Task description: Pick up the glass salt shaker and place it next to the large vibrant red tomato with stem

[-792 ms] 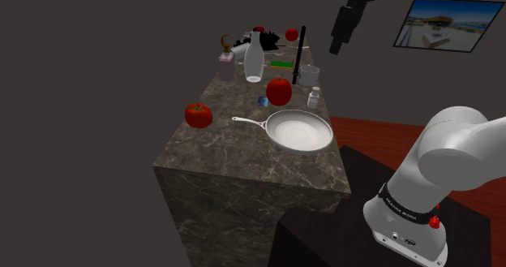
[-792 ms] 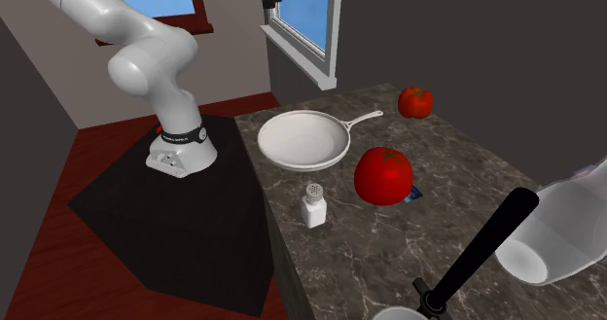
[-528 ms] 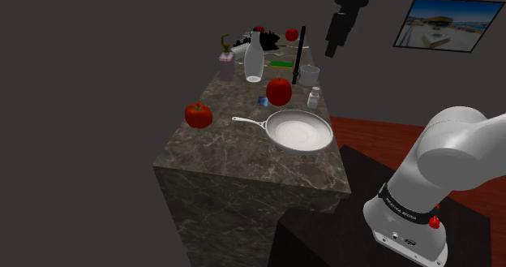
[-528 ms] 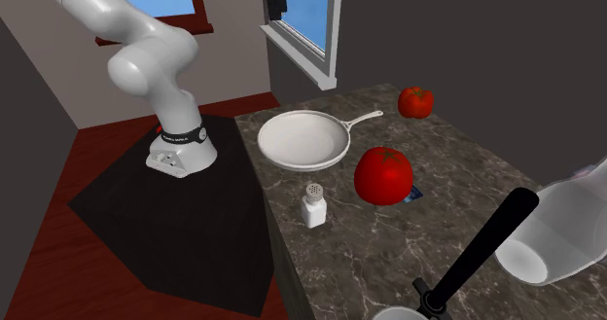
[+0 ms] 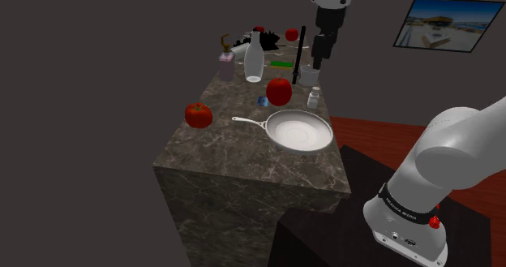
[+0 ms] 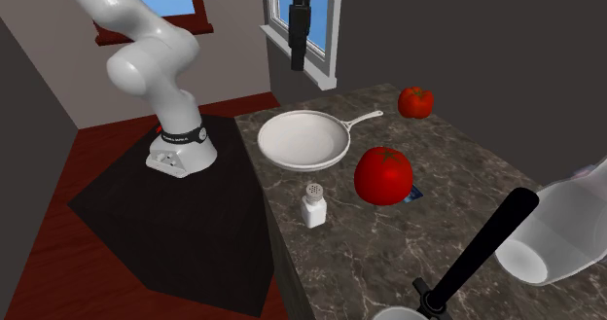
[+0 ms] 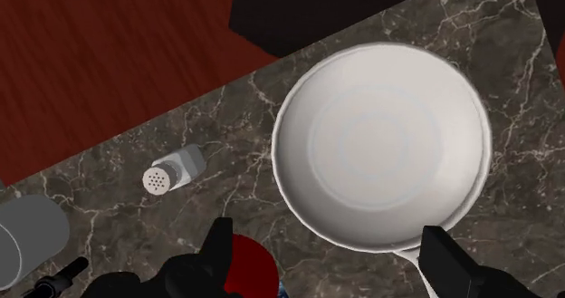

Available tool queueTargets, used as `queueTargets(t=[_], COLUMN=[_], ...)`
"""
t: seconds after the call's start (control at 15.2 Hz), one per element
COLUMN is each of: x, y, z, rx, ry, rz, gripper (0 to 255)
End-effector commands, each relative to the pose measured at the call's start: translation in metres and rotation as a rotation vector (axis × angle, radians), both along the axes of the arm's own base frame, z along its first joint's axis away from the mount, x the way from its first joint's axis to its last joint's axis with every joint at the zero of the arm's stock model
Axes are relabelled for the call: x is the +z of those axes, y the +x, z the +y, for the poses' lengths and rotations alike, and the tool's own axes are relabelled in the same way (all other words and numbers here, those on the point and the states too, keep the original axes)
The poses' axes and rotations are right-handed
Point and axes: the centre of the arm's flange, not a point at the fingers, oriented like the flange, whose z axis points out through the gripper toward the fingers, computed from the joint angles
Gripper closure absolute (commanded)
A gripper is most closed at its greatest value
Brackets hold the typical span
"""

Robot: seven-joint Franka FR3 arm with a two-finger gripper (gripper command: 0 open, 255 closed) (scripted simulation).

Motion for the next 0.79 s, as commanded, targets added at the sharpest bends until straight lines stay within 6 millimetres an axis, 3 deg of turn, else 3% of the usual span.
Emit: queueTargets(t=[0.0,0.73], x=[-0.022,-0.126], y=[0.013,0.091], z=[-0.016,-0.099], rx=[0.001,0.003], ry=[-0.005,-0.031], rz=[0.025,0.158], gripper=[0,0])
